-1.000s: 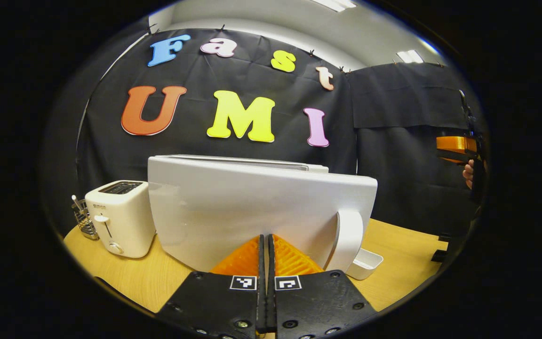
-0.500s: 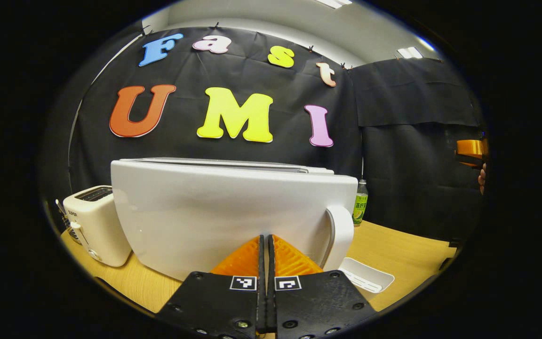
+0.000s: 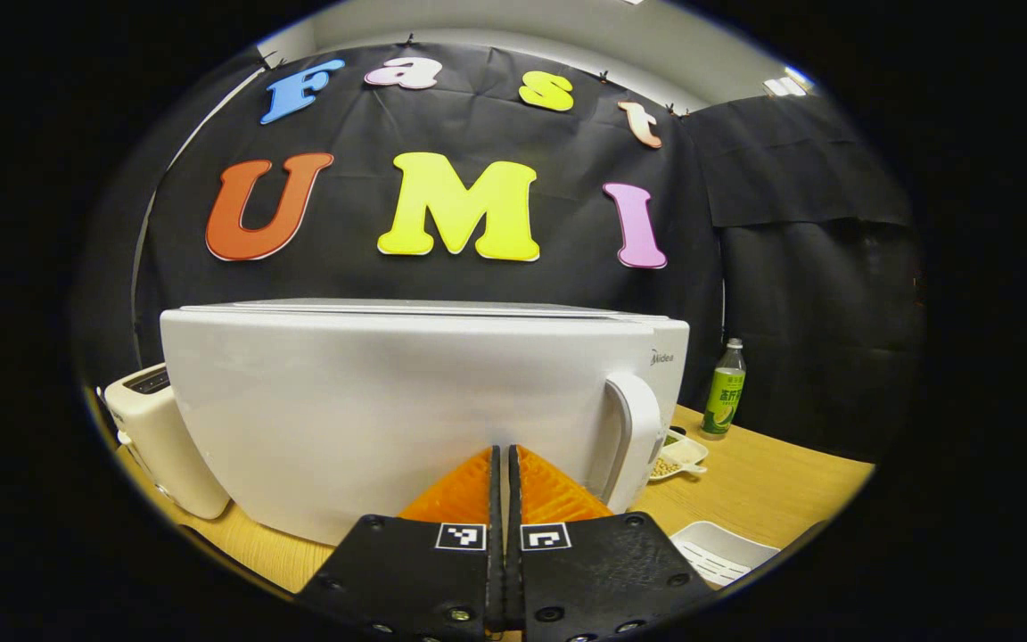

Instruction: Open the microwave oven with the left hand, put the food in, and close the microwave oven.

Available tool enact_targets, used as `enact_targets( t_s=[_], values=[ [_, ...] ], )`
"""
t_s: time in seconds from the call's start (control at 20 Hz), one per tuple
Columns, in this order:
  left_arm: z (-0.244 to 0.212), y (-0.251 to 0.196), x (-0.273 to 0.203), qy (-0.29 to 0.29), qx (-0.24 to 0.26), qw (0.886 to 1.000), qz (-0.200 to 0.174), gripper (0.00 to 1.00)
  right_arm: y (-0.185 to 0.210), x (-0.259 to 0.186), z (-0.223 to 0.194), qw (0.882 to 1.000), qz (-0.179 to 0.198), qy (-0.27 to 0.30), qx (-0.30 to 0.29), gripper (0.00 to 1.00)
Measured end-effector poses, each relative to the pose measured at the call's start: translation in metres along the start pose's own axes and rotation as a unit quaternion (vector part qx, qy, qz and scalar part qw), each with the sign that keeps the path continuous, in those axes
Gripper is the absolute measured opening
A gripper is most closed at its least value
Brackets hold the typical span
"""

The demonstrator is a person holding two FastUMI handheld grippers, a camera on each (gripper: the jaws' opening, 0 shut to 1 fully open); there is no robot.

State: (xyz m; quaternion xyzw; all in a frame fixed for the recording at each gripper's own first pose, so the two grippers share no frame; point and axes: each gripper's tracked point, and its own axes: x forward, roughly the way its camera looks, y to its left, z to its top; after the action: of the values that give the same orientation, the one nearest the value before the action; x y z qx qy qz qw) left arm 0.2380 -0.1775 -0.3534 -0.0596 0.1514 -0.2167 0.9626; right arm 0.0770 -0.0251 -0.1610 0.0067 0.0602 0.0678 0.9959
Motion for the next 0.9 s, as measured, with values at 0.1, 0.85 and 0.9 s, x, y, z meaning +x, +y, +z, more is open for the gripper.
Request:
enact_targets(
  t_s=[0.1,0.85,0.9],
  values=[
    [0.001,0.004,0.005,-0.001,-0.001,1.0,0.016,0.0,0.0,-0.001,-0.002,1.0,-0.001,0.002,-0.001,0.92],
    [0.004,0.004,-0.027,0.042,-0.038,0.998,0.032,0.17,-0.007,-0.013,-0.013,0.999,-0.03,0.021,0.022,0.92],
    [0.01,0.002,-0.037,0.038,-0.039,0.998,0.035,0.22,-0.008,-0.014,-0.015,0.999,-0.032,0.023,0.023,0.92]
  ],
)
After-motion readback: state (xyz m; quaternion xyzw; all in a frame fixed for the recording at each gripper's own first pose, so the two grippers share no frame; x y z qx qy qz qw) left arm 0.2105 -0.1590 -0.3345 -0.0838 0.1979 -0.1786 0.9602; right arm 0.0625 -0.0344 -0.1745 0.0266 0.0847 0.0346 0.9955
